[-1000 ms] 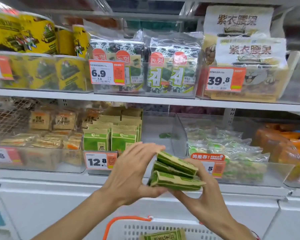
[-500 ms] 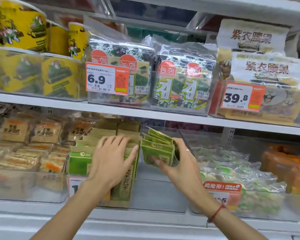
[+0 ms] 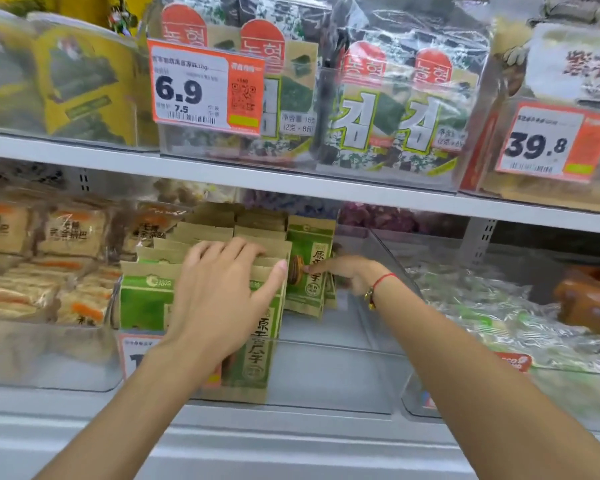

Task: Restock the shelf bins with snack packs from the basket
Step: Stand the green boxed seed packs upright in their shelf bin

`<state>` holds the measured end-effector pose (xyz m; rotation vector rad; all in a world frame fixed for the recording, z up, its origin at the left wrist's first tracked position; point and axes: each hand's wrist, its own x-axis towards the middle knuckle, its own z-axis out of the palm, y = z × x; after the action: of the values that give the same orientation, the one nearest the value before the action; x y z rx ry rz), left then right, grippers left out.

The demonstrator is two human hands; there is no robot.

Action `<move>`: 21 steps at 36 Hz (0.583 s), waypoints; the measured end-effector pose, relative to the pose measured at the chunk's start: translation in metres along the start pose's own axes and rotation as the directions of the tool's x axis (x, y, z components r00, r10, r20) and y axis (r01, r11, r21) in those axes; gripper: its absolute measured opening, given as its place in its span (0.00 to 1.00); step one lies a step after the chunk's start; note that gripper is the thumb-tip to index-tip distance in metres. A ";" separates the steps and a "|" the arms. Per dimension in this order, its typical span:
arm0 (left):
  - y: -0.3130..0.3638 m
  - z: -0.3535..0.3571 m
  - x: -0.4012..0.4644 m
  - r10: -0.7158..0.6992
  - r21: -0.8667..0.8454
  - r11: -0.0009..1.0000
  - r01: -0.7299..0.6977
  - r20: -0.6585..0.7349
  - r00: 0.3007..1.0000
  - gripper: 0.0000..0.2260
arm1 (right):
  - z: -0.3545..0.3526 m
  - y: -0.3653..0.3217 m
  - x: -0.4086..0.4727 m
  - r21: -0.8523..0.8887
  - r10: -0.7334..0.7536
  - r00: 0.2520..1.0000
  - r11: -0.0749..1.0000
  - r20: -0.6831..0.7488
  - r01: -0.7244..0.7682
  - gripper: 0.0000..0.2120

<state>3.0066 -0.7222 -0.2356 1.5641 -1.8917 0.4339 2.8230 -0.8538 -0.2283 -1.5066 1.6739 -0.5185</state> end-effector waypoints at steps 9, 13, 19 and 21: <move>0.001 0.001 0.000 -0.003 0.000 1.000 0.003 -0.001 1.000 0.28 | 0.011 0.014 0.022 0.003 -0.205 0.861 0.972 -0.465 0.233 0.43; 0.001 0.001 0.000 -0.008 -0.002 1.000 0.008 0.009 1.000 0.26 | 0.012 0.019 0.015 -0.128 -0.176 0.853 0.983 -0.491 0.129 0.32; 0.003 -0.001 -0.001 -0.016 -0.017 1.000 0.016 0.007 1.000 0.26 | 0.018 0.025 0.016 -0.321 -0.171 0.893 0.947 -0.416 0.032 0.21; 0.002 -0.001 -0.001 -0.014 -0.014 1.000 0.014 0.008 1.000 0.26 | 0.024 0.023 0.019 -0.310 -0.158 0.918 0.950 -0.363 0.040 0.27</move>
<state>3.0044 -0.7207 -0.2353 1.5716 -1.8848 0.4077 2.8282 -0.8620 -0.2654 -1.8032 2.0579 -0.6757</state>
